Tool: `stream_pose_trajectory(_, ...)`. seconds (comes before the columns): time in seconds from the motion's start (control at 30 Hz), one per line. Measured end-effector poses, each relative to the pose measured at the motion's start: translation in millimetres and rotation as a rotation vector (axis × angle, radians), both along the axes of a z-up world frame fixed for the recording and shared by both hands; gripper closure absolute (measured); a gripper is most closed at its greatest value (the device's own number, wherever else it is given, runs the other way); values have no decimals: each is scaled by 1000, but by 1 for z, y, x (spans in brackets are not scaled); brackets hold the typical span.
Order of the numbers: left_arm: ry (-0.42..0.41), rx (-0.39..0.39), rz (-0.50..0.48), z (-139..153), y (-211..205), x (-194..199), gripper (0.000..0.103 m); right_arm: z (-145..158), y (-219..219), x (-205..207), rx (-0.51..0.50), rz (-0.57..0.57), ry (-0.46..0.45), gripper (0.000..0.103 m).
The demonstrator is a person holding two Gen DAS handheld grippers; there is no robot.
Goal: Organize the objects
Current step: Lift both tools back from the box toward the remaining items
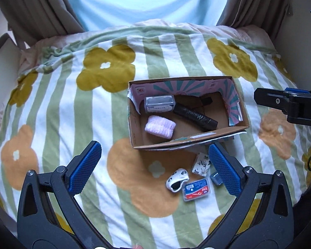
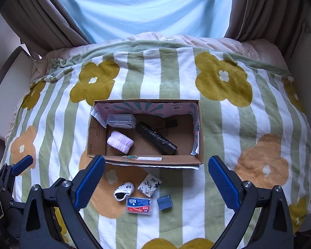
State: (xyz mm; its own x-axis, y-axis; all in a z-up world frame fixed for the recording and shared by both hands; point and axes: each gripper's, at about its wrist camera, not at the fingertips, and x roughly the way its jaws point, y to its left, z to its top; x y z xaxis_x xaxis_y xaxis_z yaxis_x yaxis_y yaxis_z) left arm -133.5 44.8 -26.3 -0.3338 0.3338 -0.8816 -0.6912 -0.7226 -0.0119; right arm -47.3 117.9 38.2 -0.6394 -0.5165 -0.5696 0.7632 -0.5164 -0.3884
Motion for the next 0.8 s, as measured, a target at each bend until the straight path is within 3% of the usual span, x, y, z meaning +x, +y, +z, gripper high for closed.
stream_pose_trajectory(0.37,-24,71,46,32,-49,50,0,-14,81,41,-65,80,90,4)
stream_pose_trajectory(0.8,-42,98,61,36,-85,90,0,-38,135,61,-174,240,134,4)
